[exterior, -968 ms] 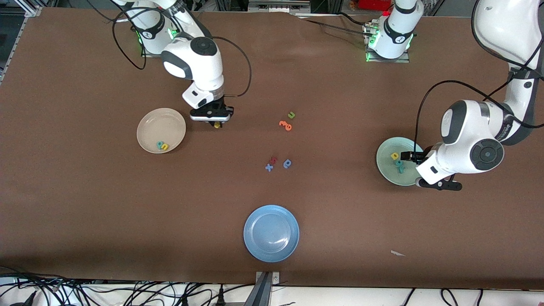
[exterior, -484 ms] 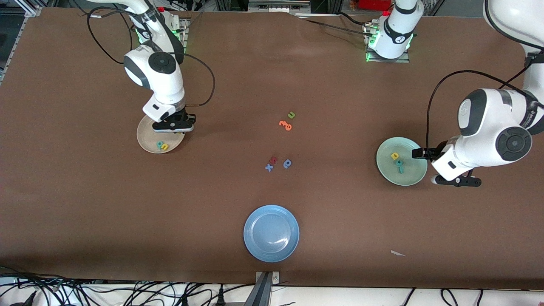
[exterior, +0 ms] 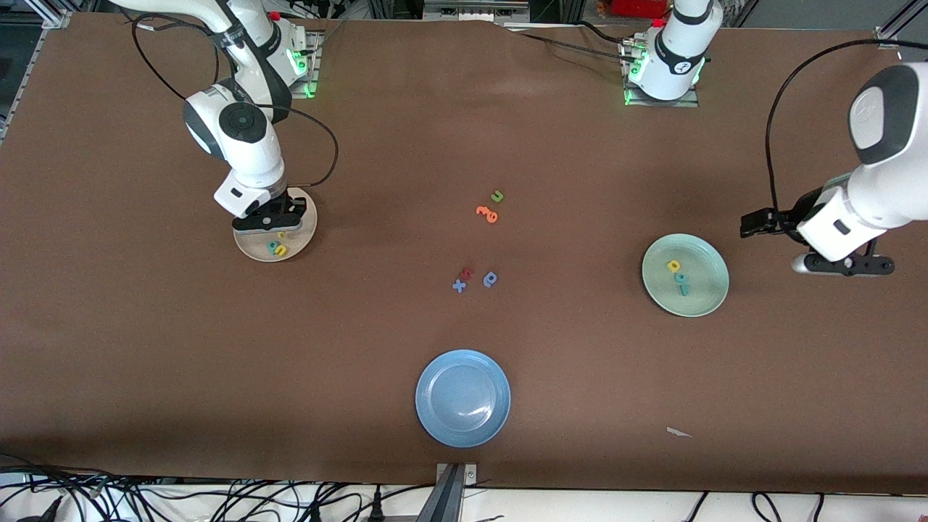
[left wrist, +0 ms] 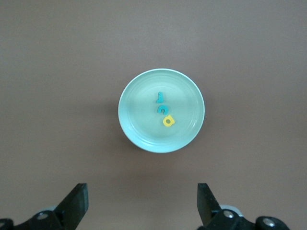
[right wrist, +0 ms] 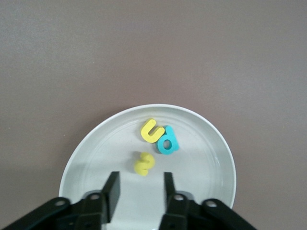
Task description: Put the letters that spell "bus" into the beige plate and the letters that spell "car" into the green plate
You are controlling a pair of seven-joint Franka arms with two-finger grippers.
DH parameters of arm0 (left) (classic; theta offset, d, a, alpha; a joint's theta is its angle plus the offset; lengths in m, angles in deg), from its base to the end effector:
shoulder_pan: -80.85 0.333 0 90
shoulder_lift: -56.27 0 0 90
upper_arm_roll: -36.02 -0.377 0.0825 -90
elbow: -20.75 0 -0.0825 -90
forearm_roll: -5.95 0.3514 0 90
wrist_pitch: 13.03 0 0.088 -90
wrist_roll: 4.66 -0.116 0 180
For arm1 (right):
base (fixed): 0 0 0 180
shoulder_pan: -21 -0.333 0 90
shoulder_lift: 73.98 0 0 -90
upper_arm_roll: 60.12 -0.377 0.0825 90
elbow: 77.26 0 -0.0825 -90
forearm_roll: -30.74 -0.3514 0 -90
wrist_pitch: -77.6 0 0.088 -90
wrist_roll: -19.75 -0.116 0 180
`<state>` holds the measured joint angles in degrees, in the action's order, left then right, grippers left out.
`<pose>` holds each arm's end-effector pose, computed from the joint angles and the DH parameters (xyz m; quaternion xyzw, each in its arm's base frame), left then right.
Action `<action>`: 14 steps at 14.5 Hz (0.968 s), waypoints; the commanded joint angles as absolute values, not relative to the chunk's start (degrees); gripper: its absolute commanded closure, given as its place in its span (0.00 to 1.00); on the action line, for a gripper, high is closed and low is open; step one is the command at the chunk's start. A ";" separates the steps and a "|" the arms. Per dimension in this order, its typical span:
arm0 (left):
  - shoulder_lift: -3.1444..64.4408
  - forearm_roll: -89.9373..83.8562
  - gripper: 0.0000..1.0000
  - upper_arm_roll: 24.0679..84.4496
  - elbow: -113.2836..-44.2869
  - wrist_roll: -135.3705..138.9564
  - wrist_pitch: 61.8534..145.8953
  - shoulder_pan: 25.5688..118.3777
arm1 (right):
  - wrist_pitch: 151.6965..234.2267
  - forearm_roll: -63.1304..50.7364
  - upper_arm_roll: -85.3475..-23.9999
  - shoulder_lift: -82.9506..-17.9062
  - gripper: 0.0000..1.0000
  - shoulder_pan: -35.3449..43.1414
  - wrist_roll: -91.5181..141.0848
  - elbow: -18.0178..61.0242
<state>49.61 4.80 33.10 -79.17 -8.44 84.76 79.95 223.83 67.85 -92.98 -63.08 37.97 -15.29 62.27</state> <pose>0.5550 0.0160 0.5487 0.9970 -0.0131 -0.0761 0.0107 0.4570 0.1334 0.3145 0.9872 0.1023 0.0459 0.1134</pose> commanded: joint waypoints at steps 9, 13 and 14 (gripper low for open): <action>53.28 3.84 0.00 31.54 -72.68 -10.45 79.35 78.12 | 203.52 47.12 -95.98 -65.80 0.00 39.19 -3.57 50.14; 53.46 3.67 0.00 31.71 -72.68 -10.55 79.35 78.65 | 183.37 41.20 -95.63 -66.25 0.00 38.66 4.53 34.40; 53.54 3.58 0.00 31.71 -72.68 -10.55 79.26 78.65 | 180.03 41.20 -95.28 -66.33 0.00 38.66 6.37 31.49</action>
